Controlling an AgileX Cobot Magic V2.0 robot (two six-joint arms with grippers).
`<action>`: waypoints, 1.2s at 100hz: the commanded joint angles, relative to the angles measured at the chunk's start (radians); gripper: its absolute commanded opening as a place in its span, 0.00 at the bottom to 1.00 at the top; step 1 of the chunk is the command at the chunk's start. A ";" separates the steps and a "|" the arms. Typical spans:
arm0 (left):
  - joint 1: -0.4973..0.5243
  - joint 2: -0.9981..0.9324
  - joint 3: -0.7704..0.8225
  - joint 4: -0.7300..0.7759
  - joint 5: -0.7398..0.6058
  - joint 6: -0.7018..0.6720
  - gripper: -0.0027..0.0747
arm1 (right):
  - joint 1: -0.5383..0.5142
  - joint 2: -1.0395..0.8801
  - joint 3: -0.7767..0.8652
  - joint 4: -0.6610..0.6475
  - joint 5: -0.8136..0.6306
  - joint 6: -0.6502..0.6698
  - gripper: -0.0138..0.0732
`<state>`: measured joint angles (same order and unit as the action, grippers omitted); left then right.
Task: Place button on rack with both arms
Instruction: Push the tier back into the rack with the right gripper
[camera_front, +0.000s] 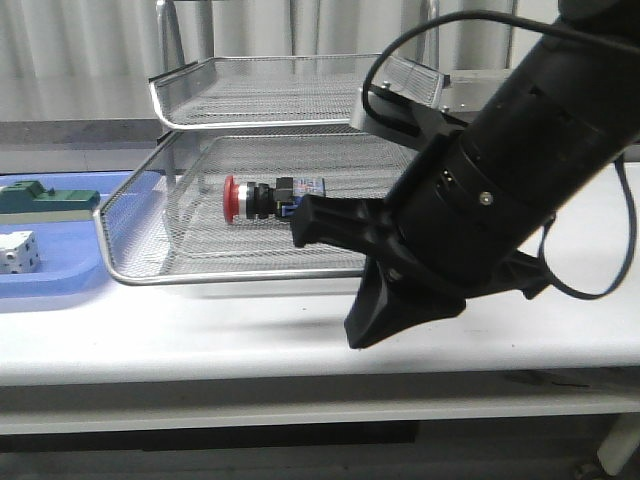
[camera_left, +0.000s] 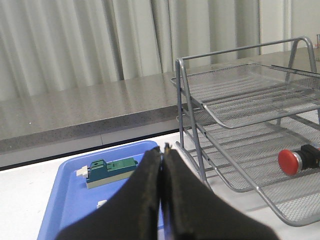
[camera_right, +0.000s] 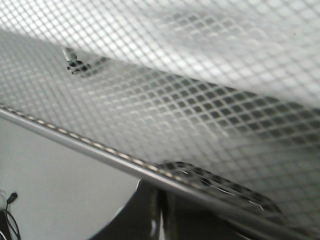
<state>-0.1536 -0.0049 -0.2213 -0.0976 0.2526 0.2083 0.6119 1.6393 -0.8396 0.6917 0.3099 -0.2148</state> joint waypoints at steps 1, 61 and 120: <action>0.004 0.004 -0.028 -0.001 -0.087 -0.011 0.01 | -0.001 -0.009 -0.066 -0.007 -0.049 -0.014 0.08; 0.004 0.004 -0.028 -0.001 -0.087 -0.011 0.01 | -0.064 0.190 -0.370 -0.104 -0.059 -0.017 0.08; 0.004 0.004 -0.028 -0.001 -0.087 -0.011 0.01 | -0.122 0.204 -0.431 -0.145 0.008 -0.016 0.08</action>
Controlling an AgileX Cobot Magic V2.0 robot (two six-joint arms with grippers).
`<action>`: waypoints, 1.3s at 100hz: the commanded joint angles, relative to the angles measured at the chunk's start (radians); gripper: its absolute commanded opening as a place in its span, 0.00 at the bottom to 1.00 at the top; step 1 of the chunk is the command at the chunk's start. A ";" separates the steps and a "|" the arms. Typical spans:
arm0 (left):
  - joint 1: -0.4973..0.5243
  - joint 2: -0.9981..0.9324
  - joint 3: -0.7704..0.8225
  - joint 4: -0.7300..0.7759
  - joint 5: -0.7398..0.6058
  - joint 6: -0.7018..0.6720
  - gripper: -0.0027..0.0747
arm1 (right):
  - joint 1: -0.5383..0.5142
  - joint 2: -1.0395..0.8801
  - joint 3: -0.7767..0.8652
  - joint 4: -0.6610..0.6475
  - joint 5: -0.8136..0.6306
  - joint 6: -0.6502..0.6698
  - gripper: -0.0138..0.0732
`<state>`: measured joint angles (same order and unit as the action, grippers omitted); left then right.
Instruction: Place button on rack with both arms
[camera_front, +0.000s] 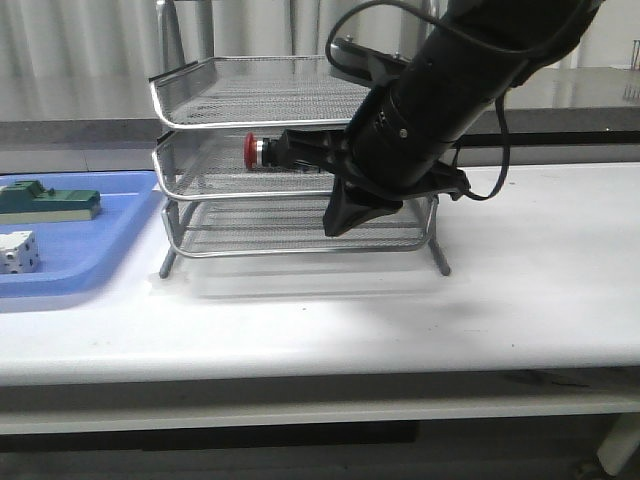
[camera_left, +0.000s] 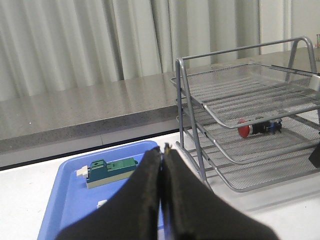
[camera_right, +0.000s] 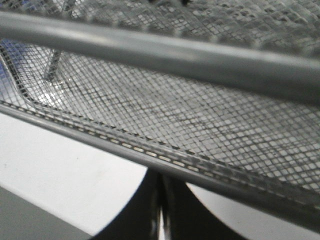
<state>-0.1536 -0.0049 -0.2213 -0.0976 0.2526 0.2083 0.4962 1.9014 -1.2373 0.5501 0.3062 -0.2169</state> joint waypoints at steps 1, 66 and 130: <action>0.004 0.004 -0.028 -0.001 -0.087 -0.011 0.01 | -0.006 -0.059 -0.033 -0.003 0.016 -0.014 0.08; 0.004 0.004 -0.028 -0.001 -0.087 -0.011 0.01 | -0.056 -0.397 0.134 -0.192 0.132 0.050 0.09; 0.004 0.004 -0.028 -0.001 -0.087 -0.011 0.01 | -0.312 -1.025 0.510 -0.350 0.046 0.094 0.09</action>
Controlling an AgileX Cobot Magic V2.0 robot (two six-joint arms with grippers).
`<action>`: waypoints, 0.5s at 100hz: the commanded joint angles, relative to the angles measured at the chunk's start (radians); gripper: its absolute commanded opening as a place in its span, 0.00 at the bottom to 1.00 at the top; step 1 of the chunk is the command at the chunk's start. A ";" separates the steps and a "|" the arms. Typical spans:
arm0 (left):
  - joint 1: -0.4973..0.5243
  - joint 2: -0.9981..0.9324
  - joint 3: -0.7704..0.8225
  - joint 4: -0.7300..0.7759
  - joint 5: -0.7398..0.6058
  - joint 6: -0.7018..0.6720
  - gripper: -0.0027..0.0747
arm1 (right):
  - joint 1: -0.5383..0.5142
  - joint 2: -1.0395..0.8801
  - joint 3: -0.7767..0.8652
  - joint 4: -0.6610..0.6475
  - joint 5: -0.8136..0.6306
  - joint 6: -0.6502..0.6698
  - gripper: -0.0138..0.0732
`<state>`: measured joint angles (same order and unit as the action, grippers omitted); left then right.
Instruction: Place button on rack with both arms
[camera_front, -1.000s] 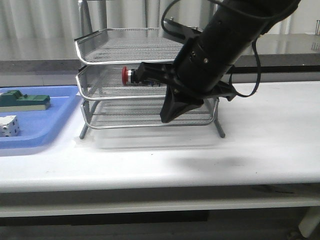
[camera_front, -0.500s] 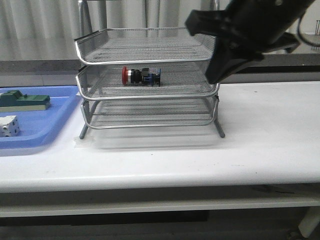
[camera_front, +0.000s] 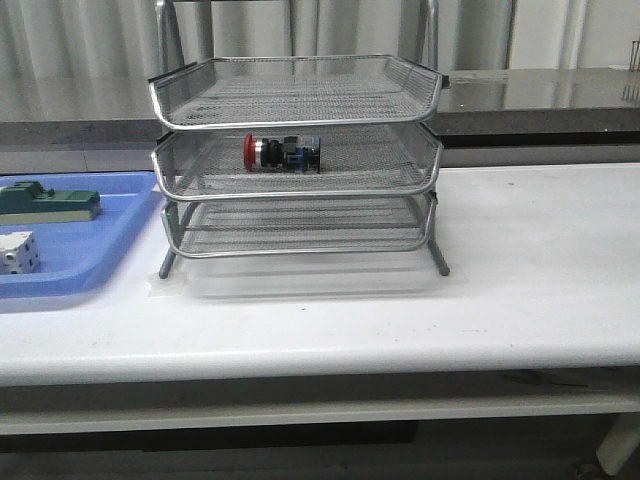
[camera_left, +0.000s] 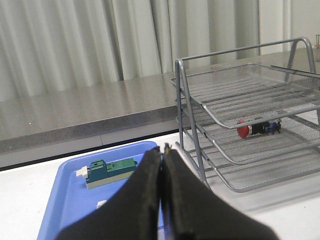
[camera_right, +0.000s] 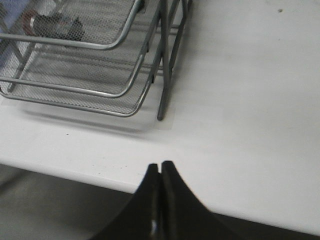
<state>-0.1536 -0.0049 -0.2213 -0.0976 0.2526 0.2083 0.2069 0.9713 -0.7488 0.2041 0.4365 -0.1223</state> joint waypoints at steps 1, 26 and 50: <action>0.004 0.004 -0.028 -0.001 -0.087 -0.011 0.01 | -0.027 -0.109 0.026 -0.004 -0.085 0.000 0.09; 0.004 0.004 -0.028 -0.001 -0.087 -0.011 0.01 | -0.090 -0.352 0.170 -0.004 -0.094 0.000 0.09; 0.004 0.004 -0.028 -0.001 -0.087 -0.011 0.01 | -0.099 -0.491 0.205 -0.005 -0.079 -0.002 0.09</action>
